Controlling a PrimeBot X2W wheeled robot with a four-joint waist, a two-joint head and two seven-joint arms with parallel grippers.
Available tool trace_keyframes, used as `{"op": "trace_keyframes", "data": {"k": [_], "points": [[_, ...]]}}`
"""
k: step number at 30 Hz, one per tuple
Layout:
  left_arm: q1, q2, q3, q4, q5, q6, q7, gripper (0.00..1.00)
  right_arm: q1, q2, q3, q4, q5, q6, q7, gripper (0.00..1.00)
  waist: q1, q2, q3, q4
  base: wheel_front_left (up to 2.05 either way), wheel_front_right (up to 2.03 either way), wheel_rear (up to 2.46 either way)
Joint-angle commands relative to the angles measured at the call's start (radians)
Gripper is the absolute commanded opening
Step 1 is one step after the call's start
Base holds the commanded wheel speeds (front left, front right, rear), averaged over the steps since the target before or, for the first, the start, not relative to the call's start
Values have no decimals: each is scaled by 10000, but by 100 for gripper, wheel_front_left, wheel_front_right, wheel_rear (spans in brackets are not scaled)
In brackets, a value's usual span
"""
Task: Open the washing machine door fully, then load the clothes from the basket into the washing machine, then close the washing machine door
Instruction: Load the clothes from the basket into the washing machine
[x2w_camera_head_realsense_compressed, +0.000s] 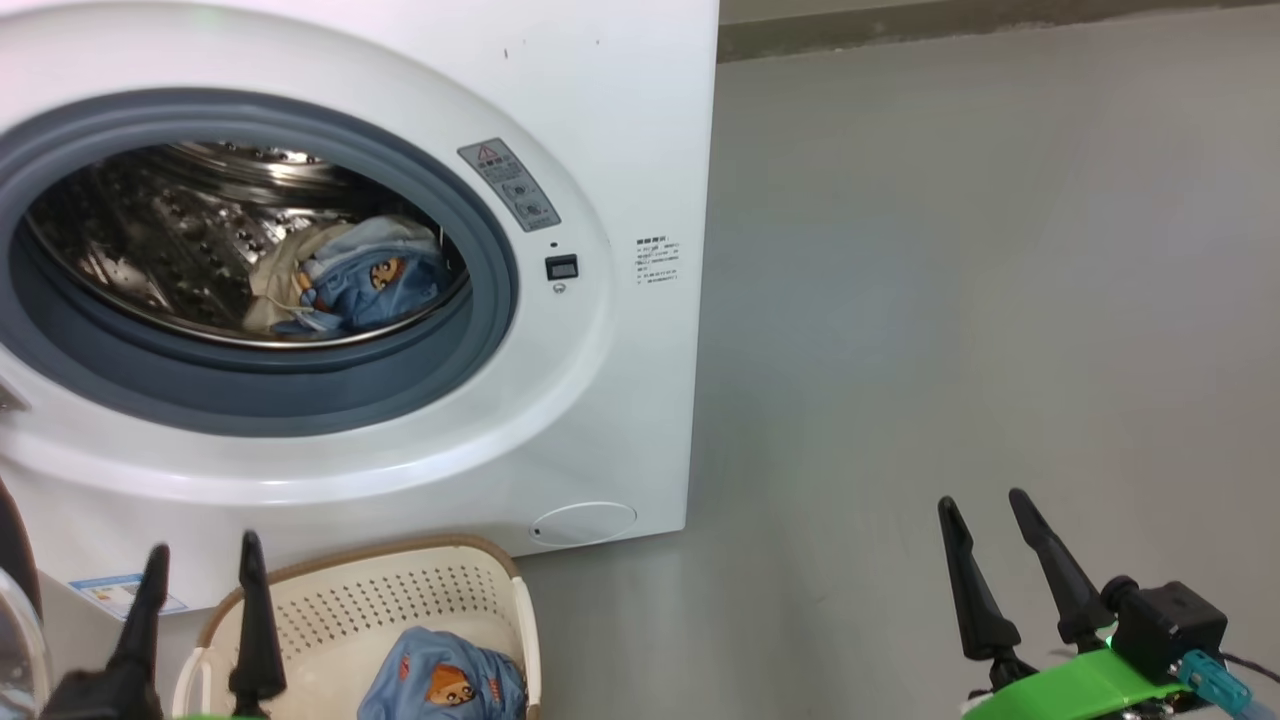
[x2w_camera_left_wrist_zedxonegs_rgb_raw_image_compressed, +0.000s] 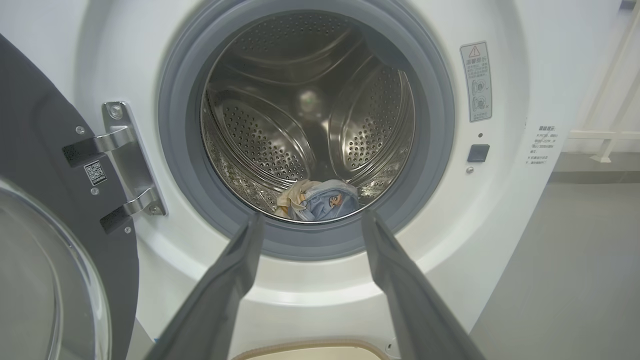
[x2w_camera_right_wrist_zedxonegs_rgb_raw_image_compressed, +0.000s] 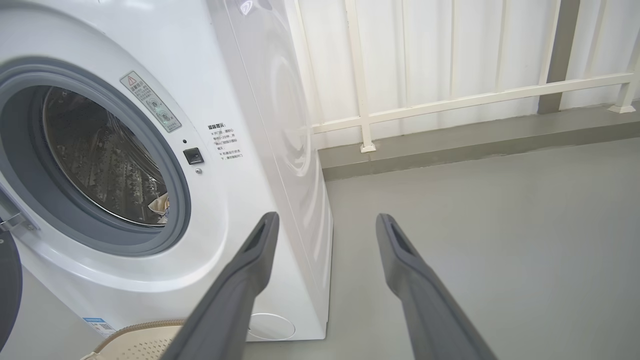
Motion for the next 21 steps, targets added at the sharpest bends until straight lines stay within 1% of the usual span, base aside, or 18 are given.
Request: {"op": "trace_keyframes", "data": {"k": [1,10,21], "points": [[-78,137,396,-341,100,57,-62,100,57,-81,210,-300,-135,62,32,100,0,0,-64,0,0,0,0],[981,-231,648,-658,172,192,-62,100,320,-93,59,-491,-185,62,117,100,0,0,-233,-56,0,0,0],[1112,-495,697,-597,347,54,-63,100,409,-107,1,-669,-320,62,289,100,0,0,-378,85,0,0,0]]}}
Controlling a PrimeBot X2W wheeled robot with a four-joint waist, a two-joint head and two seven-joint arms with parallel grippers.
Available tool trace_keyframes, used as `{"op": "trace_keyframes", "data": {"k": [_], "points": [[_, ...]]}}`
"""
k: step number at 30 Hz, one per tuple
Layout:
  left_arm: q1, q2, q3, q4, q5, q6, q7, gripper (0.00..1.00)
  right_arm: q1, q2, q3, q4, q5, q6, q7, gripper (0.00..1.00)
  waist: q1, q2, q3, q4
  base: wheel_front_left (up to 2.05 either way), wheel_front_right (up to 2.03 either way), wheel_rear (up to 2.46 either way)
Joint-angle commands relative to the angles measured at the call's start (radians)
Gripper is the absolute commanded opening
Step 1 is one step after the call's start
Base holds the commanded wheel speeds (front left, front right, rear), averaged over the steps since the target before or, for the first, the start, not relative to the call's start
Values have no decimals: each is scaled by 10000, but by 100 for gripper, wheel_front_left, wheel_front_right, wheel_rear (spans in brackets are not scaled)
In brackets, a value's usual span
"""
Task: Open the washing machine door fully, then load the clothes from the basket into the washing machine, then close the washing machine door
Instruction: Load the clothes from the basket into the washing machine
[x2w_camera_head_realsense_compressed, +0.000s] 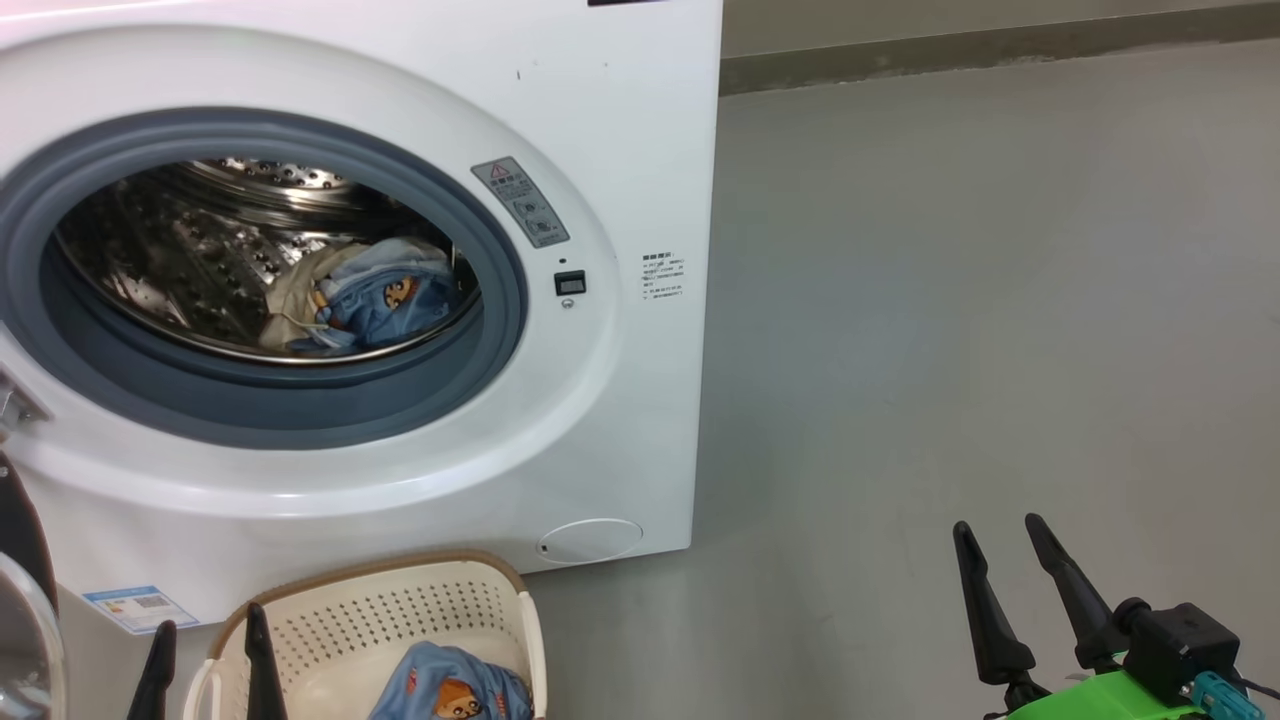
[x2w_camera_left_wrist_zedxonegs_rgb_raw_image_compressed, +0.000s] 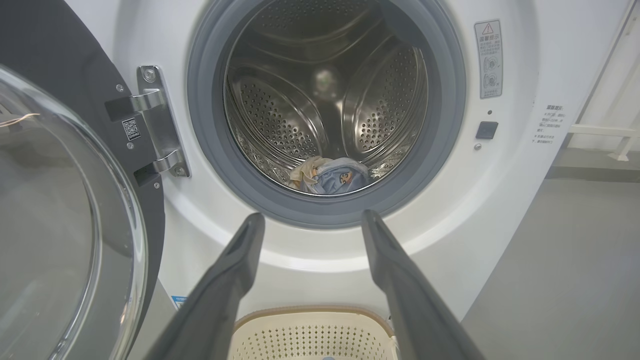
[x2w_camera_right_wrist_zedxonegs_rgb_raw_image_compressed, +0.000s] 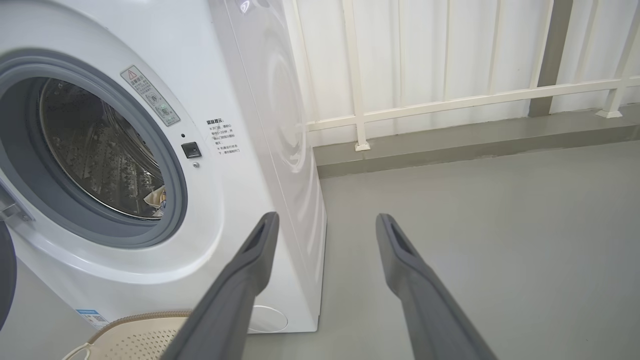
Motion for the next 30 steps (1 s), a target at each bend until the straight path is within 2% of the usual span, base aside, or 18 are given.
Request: {"op": "trace_keyframes", "data": {"k": [1,19,30], "points": [[-245,43,347,-194,162,-42,-63,100,-148,-99,254,-292,-68,62,27,100,0,0,-3,19,0,0,0],[-476,-88,363,-122,394,-309,-63,100,-224,-79,254,-240,-31,62,-46,100,0,0,334,81,0,0,0],[-1505,19,272,352,433,-637,-63,100,-542,-50,362,-245,-2,62,-131,100,0,0,1396,-6,0,0,0]]}}
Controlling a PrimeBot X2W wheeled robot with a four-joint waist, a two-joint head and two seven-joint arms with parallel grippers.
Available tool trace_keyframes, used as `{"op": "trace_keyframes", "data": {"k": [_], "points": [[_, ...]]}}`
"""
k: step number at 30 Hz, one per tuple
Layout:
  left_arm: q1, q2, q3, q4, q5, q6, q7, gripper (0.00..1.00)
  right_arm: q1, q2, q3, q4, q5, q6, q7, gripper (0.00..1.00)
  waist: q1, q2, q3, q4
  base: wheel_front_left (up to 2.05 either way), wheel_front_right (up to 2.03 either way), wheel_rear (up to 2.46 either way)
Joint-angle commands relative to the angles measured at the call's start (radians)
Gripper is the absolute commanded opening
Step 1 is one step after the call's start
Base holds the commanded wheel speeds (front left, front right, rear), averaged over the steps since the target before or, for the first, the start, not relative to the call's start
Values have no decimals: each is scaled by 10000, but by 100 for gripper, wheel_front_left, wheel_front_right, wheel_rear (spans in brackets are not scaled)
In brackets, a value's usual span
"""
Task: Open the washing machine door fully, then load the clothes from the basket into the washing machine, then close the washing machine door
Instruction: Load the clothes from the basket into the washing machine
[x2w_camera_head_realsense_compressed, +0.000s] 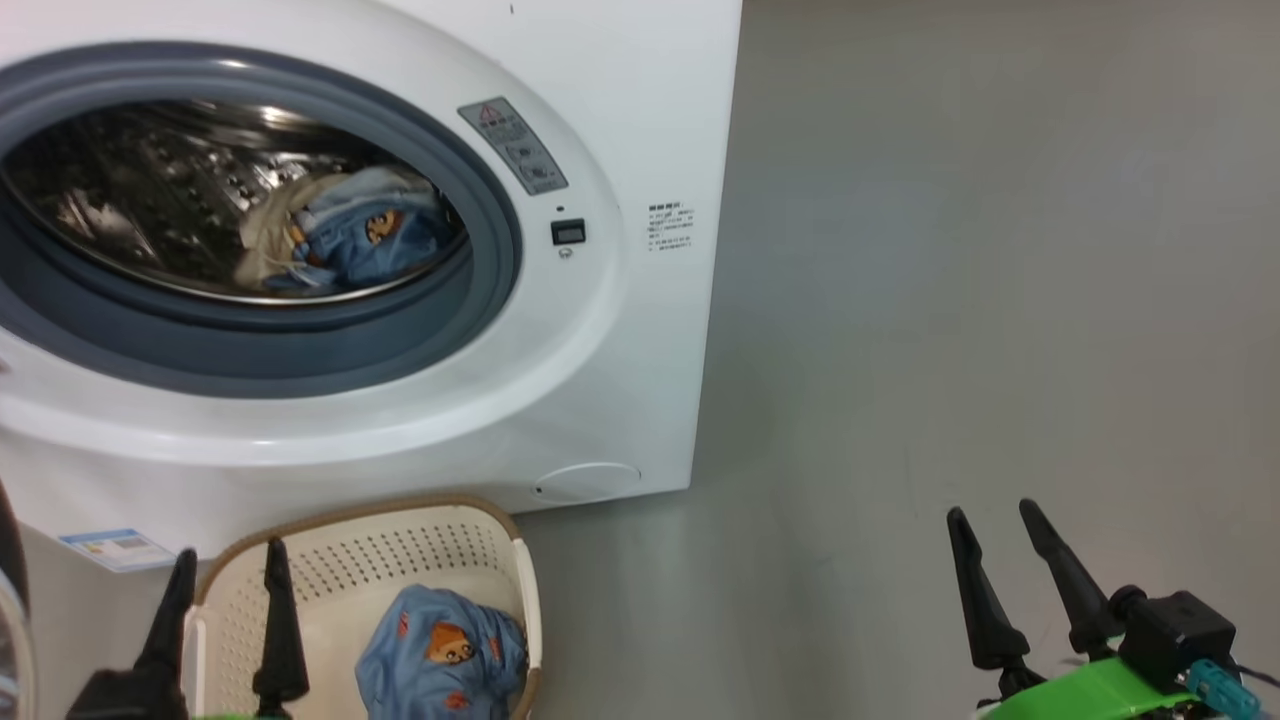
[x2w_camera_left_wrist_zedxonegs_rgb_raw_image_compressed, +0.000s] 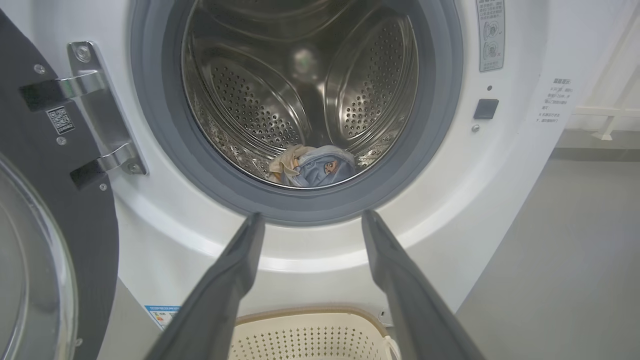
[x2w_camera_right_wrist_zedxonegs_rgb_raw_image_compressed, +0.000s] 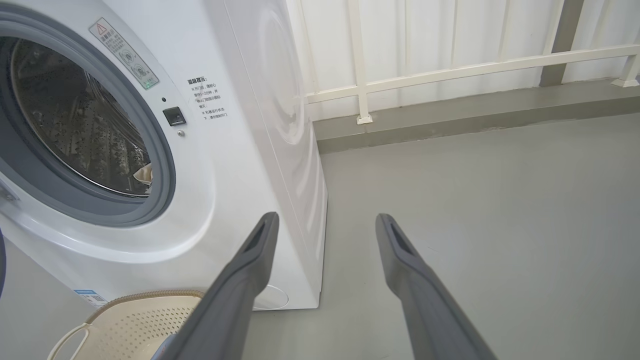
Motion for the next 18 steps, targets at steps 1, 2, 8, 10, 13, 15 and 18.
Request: {"op": "trace_keyframes", "data": {"k": [1,2,8,10,13,15,18], "points": [[-552,176,315,-115,76,-47,-63,100,-447,-57,280,-285,-7,62,-109,100,0,0,494,-102,0,0,0],[-693,195,331,-72,71,-69,-63,100,-497,-56,283,-302,-13,62,-117,100,0,0,642,-127,0,0,0],[-1492,200,453,581,-159,-195,-63,100,-802,-40,353,-314,-32,62,-187,100,0,0,1576,-296,0,0,0],[-1771,213,482,912,-253,-289,-63,100,-915,-34,392,-317,-31,62,-210,100,0,0,1912,-347,0,0,0],[-2209,230,515,1502,-354,-435,-63,100,-1107,-26,448,-301,-32,62,-253,100,0,0,2403,-417,0,0,0],[-2512,200,518,1902,-443,-543,-63,100,-1242,-21,492,-277,-38,62,-283,100,0,0,2717,-468,0,0,0],[-2968,229,498,2569,-514,-702,-63,100,-1466,-15,577,-255,-28,62,-328,100,0,0,3166,-555,0,0,0]]}}
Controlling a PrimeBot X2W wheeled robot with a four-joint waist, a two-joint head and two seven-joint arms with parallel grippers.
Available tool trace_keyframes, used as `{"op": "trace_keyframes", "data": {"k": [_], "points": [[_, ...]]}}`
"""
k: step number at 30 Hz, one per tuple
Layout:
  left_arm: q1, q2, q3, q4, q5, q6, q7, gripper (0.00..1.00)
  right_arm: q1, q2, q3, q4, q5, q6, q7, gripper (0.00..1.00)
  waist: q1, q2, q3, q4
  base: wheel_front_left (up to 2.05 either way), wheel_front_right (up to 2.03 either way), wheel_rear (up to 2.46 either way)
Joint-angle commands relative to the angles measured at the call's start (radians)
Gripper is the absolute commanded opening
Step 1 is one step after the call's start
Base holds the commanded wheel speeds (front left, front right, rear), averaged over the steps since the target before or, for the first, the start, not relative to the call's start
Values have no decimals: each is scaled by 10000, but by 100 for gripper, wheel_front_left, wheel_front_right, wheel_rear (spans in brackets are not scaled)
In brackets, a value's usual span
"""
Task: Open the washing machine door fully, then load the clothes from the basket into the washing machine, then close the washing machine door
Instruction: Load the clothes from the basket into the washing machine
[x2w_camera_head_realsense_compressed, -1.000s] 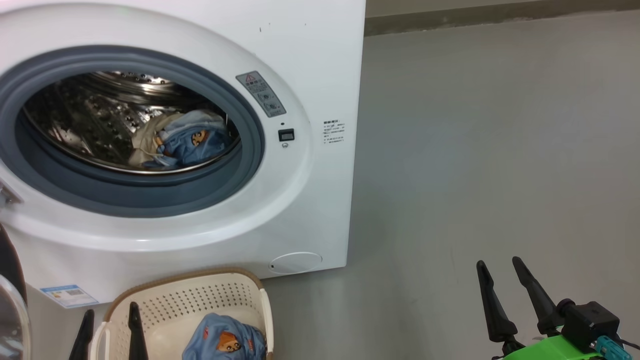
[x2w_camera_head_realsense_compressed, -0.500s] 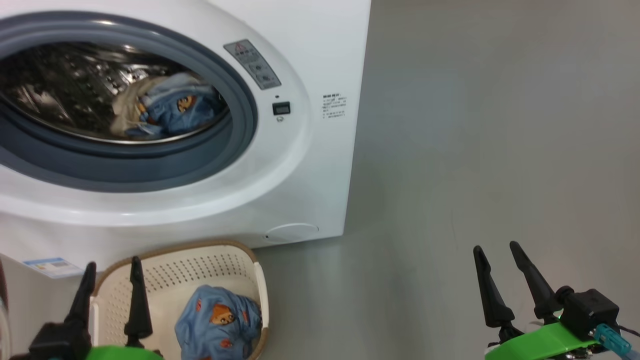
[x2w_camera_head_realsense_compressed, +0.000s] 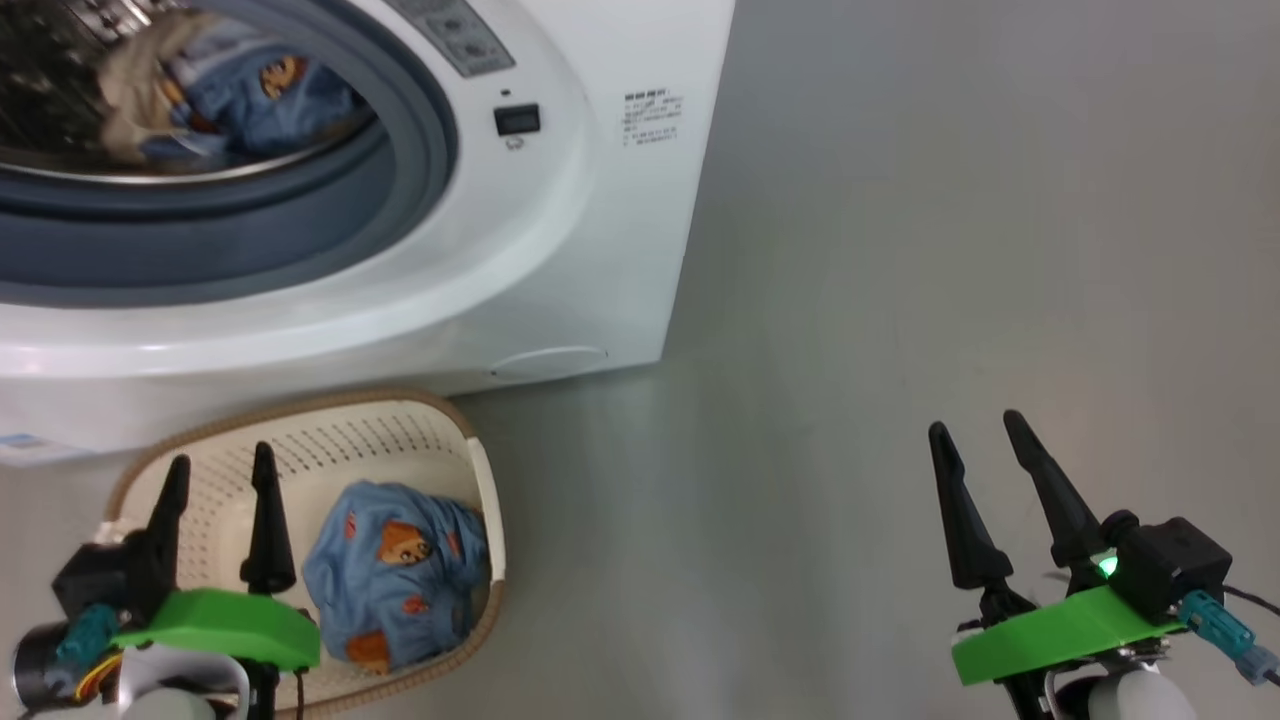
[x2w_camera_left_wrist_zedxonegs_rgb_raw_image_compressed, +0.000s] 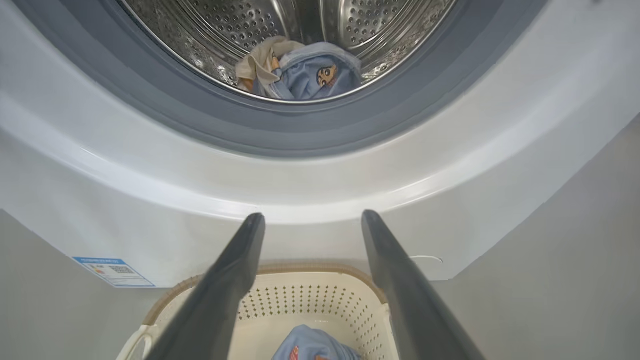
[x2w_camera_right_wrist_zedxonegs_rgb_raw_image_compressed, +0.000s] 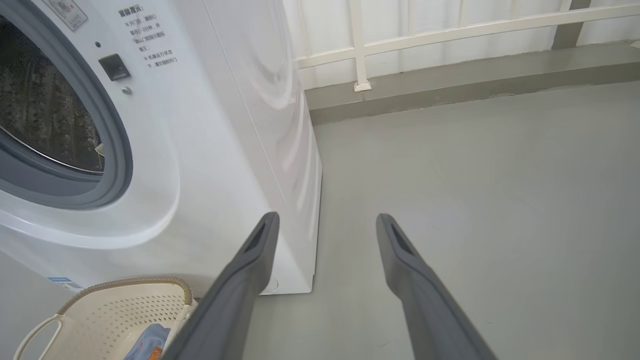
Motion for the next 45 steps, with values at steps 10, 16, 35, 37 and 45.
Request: {"op": "trace_keyframes", "data": {"k": [10,16,35,37,45], "points": [[-1599,469,269,2696,-331,-548,95,100,-745,-6,490,-100,28,62,-218,100,0,-1,1764,-534,0,0,0],[-2378,704,103,4011,-324,-814,79,100,-1046,3,597,-39,109,62,-252,100,0,-1,2397,-763,0,0,0],[-4121,1273,-283,7446,-1039,-1409,1456,100,-1729,8,851,-262,666,62,-267,100,0,-1,3980,-1226,0,0,0],[-4315,1411,-382,7531,-1011,-1426,1451,100,-1770,8,866,-292,712,62,-267,100,0,-1,4121,-1261,0,0,0],[-4985,1802,-736,8119,-1037,-1463,2007,100,-1944,8,970,-294,907,62,-267,100,0,-1,4577,-1412,0,0,0]]}}
